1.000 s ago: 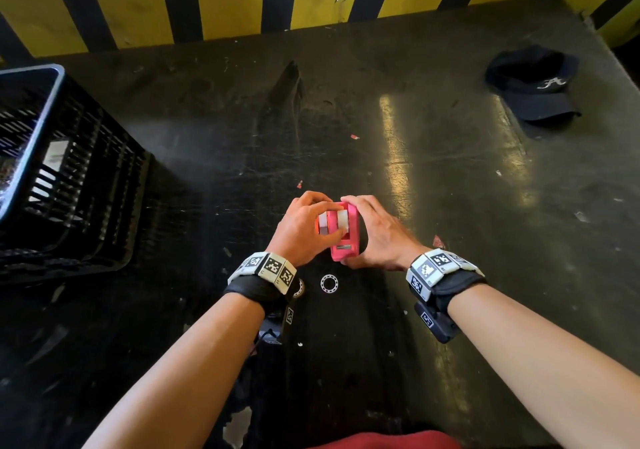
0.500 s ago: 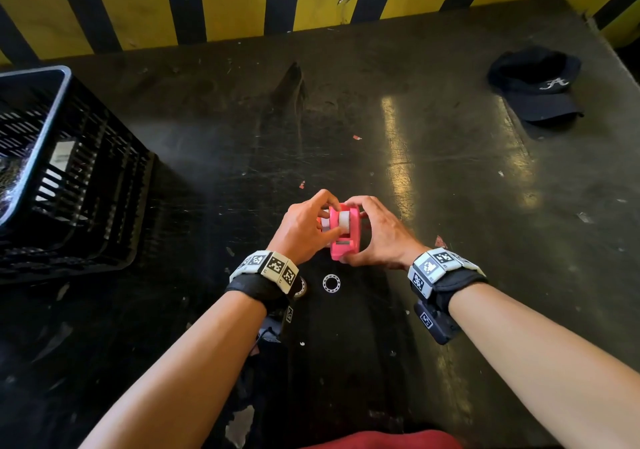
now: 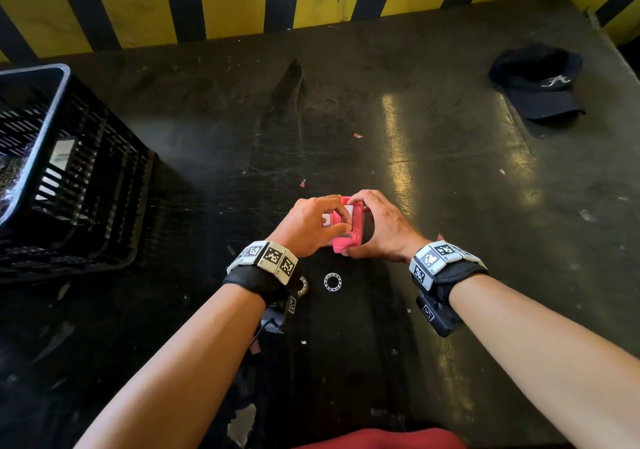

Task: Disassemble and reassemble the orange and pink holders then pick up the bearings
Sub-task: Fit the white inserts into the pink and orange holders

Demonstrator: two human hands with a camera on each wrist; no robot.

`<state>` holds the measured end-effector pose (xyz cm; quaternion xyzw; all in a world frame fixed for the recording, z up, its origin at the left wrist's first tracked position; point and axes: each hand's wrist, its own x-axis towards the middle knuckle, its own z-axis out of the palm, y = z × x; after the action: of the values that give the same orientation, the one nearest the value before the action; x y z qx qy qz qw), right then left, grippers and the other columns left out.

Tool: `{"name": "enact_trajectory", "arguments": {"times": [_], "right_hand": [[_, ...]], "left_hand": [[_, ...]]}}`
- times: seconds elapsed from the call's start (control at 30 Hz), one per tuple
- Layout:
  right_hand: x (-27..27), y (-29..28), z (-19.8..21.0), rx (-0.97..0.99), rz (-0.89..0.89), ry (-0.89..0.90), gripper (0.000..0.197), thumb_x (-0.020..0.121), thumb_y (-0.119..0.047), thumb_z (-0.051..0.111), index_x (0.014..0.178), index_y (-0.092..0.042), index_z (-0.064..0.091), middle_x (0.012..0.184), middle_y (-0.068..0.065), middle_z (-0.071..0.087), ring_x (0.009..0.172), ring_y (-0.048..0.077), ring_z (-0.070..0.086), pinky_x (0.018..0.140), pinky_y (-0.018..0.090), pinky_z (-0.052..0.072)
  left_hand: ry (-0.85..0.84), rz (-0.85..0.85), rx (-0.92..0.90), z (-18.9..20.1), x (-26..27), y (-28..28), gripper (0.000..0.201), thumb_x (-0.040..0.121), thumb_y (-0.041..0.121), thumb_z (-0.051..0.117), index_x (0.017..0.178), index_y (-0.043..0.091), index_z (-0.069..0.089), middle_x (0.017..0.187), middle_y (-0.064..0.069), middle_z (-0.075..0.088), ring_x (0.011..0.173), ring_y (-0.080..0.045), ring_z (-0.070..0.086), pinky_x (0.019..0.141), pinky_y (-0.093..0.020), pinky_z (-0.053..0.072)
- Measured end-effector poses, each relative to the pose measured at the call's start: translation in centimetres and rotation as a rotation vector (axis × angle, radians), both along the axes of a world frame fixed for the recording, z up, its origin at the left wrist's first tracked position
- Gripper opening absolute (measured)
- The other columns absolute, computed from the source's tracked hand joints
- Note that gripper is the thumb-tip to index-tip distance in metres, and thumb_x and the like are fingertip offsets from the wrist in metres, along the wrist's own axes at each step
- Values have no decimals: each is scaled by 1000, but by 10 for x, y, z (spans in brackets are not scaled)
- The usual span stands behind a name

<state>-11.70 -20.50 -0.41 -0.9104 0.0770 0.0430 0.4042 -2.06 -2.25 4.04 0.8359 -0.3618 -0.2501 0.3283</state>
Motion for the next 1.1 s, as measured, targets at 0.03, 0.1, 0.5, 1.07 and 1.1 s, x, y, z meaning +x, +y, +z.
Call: {"name": "enact_trajectory", "arguments": {"times": [0.03,0.1,0.5,1.07,1.1], "right_hand": [[0,0,1,0,-6,-7,94,50,-50,91,130,-33,46,133,-10,46,114,13,56,93,34,50],[1,-1,3,7,-10,-18,92,51,-47,92,130,-32,47,134,-9,46,115,14,56,93,34,50],[0,2,6,-3,13,-55,89,52,-47,95,126,-30,48,131,-12,46,109,9,55,85,24,41],[4,3,3,-22,25,-13,92,54,-52,93,132,-30,49,134,-9,47,116,11,53,92,27,44],[4,3,3,-15,20,-13,91,53,-50,94,130,-30,50,133,-9,48,116,11,53,92,27,46]], "left_hand": [[-4,11,-11,1,1,0,12,87,26,79,95,24,70,134,1,67,112,-15,69,95,-38,59],[-8,41,-48,2,5,1,26,84,27,82,105,23,67,127,3,69,109,-12,70,92,-36,61],[-165,21,-5,1,5,-1,31,84,29,81,112,24,70,107,0,76,97,-13,74,86,-39,62],[-210,-106,74,9,-2,8,7,92,28,72,98,25,75,144,3,57,121,-20,63,98,-40,56],[-211,-114,92,10,-4,10,8,92,29,71,98,26,75,146,4,55,123,-20,61,98,-39,54]]}}
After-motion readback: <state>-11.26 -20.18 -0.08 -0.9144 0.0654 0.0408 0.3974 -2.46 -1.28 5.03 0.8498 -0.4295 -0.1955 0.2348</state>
